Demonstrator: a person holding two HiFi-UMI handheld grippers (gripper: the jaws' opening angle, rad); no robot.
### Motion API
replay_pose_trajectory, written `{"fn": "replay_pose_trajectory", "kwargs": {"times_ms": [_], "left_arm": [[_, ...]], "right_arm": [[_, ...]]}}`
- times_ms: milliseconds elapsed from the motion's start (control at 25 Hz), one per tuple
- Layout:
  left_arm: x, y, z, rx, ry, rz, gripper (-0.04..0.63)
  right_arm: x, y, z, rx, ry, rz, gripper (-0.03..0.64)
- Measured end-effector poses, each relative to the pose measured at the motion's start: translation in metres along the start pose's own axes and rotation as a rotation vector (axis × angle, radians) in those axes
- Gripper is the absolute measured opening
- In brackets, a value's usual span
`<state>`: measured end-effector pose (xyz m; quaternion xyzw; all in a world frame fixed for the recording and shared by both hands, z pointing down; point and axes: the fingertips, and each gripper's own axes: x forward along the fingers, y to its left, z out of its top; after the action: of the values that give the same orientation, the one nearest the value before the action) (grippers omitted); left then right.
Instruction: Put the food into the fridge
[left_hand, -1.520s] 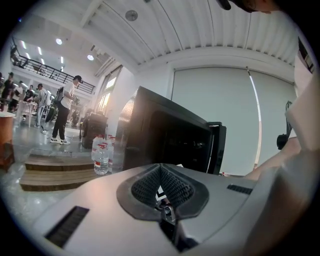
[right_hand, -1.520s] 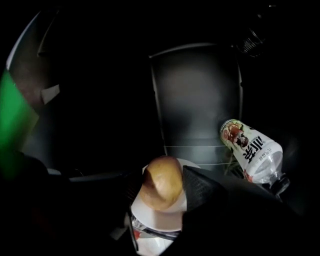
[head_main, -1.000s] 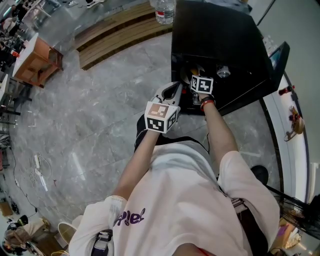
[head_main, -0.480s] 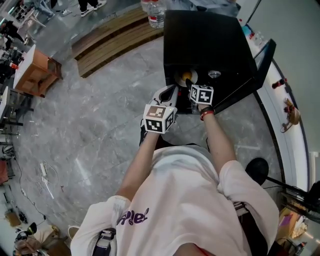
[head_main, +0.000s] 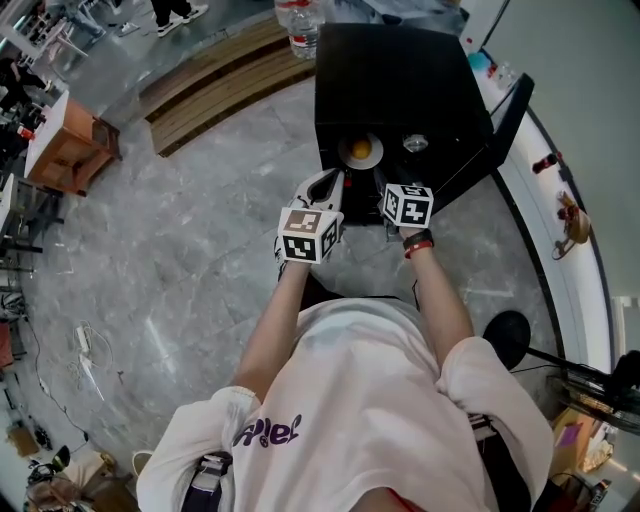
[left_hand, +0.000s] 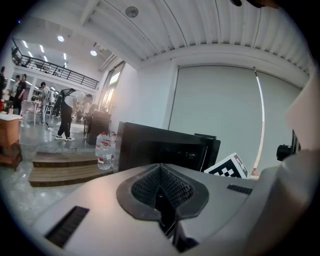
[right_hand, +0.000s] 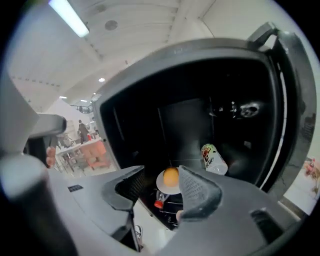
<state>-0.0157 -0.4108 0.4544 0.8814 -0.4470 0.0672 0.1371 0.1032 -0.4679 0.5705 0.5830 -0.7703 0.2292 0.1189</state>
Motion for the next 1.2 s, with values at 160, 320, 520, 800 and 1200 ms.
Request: {"fn": "replay_pose_trajectory", "kwargs": {"times_ms": [160, 320, 520, 800, 1200], "left_arm": [[-0.008, -0.013, -0.001, -0.011, 0.001, -0.014, 0.017], [-0.010, -0.024, -0.003, -0.015, -0.001, -0.012, 0.018], [-0.018, -0.043, -0.006, 0.012, -0.021, 0.014, 0.018], [-0.035, -0.057, -0.015, 0.029, -0.046, 0.072, 0.018], [-0.054, -0.078, -0.011, 0.050, -0.081, 0.109, 0.018]], "right_arm": [[-0.034, 0.007, 0.008, 0.026, -0.040, 0.037, 0.212], [-0.065, 0.011, 0.017, 0.000, -0.075, 0.056, 0.186], [-0.106, 0.006, 0.026, -0.026, -0.124, 0.065, 0.154], [-0.151, -0.002, 0.031, -0.054, -0.179, 0.034, 0.120], [-0.189, -0.004, 0.037, -0.043, -0.258, -0.018, 0.051]]}}
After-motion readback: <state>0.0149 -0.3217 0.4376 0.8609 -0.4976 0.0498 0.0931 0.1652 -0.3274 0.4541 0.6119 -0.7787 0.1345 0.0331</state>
